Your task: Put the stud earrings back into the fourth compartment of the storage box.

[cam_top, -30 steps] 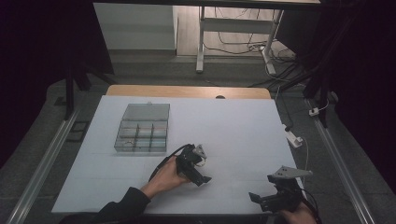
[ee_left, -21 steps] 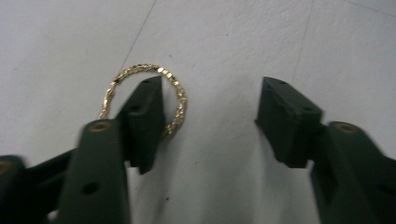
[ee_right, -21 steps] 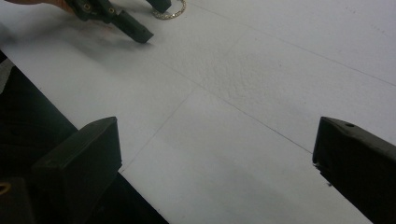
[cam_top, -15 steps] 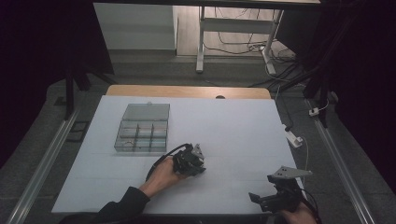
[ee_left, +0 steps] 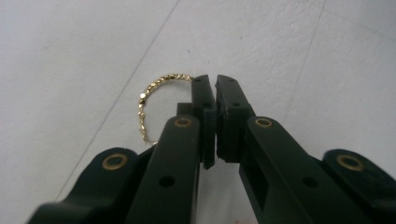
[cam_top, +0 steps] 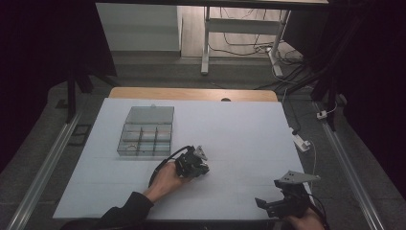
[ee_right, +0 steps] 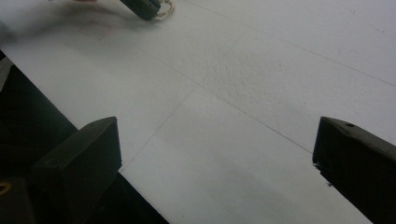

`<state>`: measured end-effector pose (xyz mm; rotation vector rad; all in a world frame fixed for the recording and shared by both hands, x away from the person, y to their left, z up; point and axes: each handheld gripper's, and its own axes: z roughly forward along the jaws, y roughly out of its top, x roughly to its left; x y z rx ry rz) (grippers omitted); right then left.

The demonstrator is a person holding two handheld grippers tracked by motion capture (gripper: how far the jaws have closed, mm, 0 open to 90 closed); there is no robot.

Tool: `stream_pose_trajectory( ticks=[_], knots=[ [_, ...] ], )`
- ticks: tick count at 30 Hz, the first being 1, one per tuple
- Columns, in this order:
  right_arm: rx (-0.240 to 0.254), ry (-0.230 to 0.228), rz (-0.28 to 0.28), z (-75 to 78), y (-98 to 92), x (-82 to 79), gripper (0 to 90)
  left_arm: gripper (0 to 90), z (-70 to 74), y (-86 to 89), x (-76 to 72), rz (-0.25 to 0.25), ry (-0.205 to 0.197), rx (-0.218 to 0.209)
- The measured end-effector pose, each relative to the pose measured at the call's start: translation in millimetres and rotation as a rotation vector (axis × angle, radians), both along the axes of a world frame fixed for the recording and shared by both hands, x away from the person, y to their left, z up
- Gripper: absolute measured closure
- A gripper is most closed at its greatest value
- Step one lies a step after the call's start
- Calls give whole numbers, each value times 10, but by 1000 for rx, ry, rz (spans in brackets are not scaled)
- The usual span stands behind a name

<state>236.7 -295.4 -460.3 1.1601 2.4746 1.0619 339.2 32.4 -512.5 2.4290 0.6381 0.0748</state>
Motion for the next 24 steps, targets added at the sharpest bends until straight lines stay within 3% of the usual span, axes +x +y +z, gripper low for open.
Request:
stream_pose_trajectory(
  ticks=[14, 24],
  knots=[
    [-1, -4, 0, 1, 0, -3, 12, 869, 254, 181, 41, 48, 18, -40],
    [-1, -4, -1, 1, 1, -4, 13, 869, 437, 472, 109, 132, 12, -73]
  ],
)
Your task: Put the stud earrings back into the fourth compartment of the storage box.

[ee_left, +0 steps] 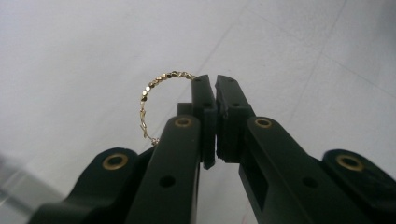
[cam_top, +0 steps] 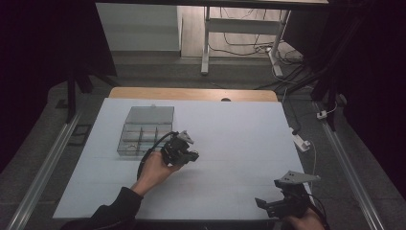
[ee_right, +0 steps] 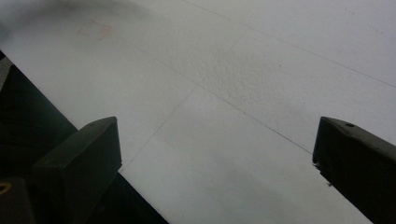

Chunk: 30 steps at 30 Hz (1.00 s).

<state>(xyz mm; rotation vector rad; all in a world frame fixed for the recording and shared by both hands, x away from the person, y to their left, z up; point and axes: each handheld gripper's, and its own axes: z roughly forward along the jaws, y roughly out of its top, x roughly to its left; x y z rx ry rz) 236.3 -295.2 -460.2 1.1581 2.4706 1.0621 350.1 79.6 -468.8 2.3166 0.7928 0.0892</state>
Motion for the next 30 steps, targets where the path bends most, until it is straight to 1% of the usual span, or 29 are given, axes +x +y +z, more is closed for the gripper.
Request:
stream_pose_trajectory(
  ticks=[3, 7, 11, 21, 26, 30],
  knots=[
    [0, -1, 0, 0, -1, 1, 13, 869, 47, 107, 16, 27, 0, -12],
    [-1, -2, 0, 0, 1, 0, 12, 869, 114, 288, 39, 76, -4, -27],
    [-1, -1, 0, 1, 1, 0, 12, 869, 155, 468, 61, 119, 2, -43],
    [0, -4, 0, 2, 1, -2, 13, 869, 188, 871, 86, 222, 0, -45],
    [3, -3, -1, 3, -2, -2, 12, 869, 185, 1094, 88, 272, 9, -50],
    [0, -3, -1, 4, -2, -3, 13, 869, 182, 1272, 76, 323, 14, -67]
  ],
)
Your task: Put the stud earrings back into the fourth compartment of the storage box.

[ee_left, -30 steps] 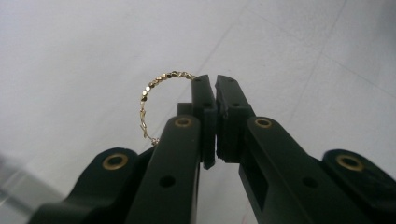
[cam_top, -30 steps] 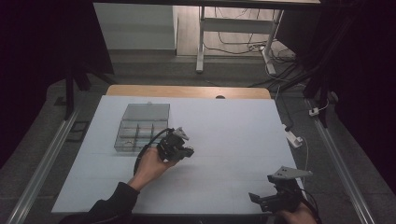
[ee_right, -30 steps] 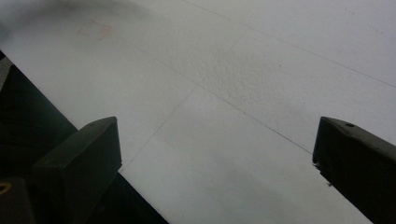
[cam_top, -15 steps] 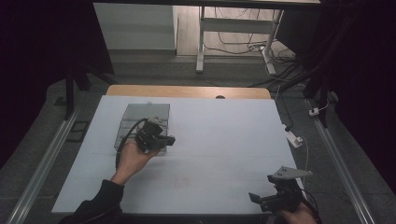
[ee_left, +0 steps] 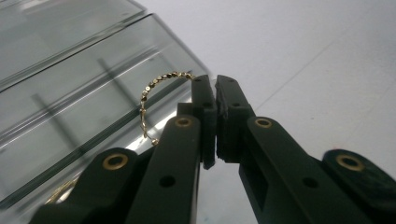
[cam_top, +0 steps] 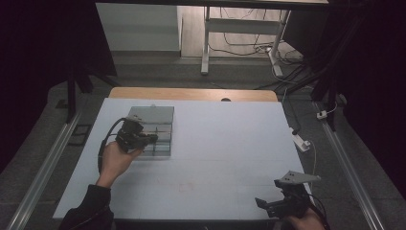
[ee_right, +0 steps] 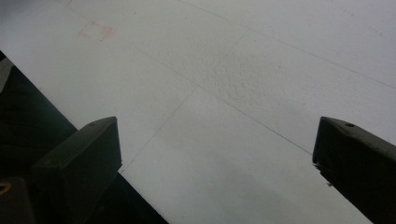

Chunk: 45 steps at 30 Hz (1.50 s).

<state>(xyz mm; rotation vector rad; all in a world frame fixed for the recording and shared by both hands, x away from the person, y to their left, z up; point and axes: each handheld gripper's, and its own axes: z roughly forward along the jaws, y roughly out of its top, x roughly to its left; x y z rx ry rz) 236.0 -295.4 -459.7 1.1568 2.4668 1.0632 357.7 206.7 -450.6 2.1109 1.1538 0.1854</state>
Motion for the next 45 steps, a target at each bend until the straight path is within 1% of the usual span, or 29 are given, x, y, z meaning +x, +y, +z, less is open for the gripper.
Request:
stream_pose_trajectory(
  ticks=[3, 5, 11, 18, 28, 33, 35, 36, 38, 41, 45],
  knots=[
    [1, 0, 0, 0, 0, 0, 12, 869, -8, 126, -9, 33, 3, -1],
    [4, 0, 2, -1, 0, 1, 12, 869, -17, 205, -14, 55, 7, -12],
    [1, -1, 0, 1, 1, -1, 12, 869, -54, 395, -31, 111, 19, -11],
    [2, -1, -3, 3, 1, -3, 12, 868, -156, 567, -25, 162, 52, -9],
    [0, -5, 2, 3, 2, -5, 12, 868, -353, 628, 26, 183, 100, 14],
    [3, -3, 3, 2, 6, -6, 12, 867, -432, 615, 48, 189, 125, 39],
    [3, -3, 3, 2, 6, -6, 12, 867, -460, 609, 58, 194, 135, 57],
    [3, -3, 3, 2, 6, -6, 12, 866, -474, 608, 61, 197, 136, 58],
    [3, -3, 3, 2, 6, -6, 12, 863, -495, 615, 70, 200, 144, 51],
    [3, -3, 3, 2, 6, -6, 12, 851, -511, 628, 75, 196, 149, 28],
    [2, -4, 4, 2, 7, -6, 12, 793, -485, 635, 66, 192, 135, 5]
  ],
)
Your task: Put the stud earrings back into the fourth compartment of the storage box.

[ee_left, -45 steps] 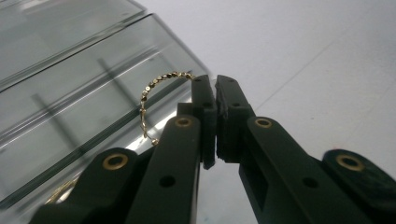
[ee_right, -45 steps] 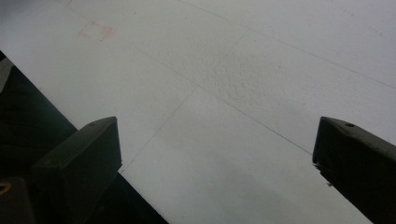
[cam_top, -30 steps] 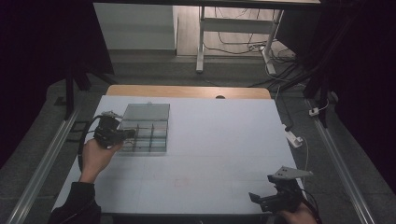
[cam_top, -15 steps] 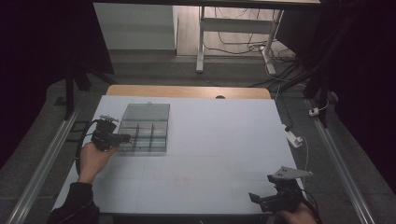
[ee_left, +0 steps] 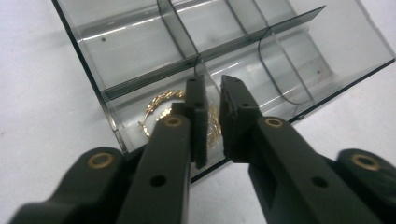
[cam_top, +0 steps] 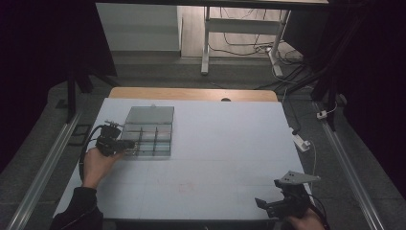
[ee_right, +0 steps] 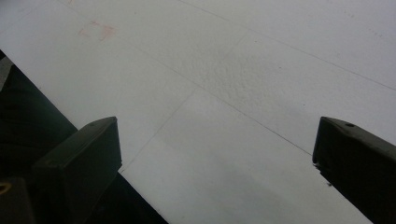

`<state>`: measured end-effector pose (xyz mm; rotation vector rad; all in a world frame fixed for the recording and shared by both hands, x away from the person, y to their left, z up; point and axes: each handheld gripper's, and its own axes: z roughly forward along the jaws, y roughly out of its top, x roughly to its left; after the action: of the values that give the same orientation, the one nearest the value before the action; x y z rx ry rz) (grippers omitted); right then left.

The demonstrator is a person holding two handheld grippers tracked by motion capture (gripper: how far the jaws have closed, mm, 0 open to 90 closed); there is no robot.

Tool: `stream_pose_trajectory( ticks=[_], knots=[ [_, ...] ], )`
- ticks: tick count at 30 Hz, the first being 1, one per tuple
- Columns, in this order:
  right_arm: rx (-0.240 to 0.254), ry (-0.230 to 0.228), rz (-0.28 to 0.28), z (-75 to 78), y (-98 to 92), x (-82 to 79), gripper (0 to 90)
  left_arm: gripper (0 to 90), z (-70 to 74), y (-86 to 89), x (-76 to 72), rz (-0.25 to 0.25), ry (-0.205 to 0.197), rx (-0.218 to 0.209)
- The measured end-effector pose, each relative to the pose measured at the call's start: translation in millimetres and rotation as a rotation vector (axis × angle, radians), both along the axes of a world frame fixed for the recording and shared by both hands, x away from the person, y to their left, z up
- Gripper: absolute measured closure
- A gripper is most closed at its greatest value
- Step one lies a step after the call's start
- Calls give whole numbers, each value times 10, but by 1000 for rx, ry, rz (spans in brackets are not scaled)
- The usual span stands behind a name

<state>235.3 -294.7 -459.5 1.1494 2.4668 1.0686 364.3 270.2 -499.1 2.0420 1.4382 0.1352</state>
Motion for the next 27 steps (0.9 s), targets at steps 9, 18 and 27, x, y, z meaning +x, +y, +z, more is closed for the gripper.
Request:
stream_pose_trajectory(
  ticks=[9, 18, 27],
  knots=[
    [0, -1, 1, 2, -4, 0, 12, 591, 115, -70, -62, -46, -85, -34],
    [2, -2, -5, 5, -6, -3, 12, 220, 221, -130, -200, -99, -190, -88],
    [3, -2, 0, 3, -1, -3, 12, 81, 323, -148, -367, -125, -196, -150]
  ],
)
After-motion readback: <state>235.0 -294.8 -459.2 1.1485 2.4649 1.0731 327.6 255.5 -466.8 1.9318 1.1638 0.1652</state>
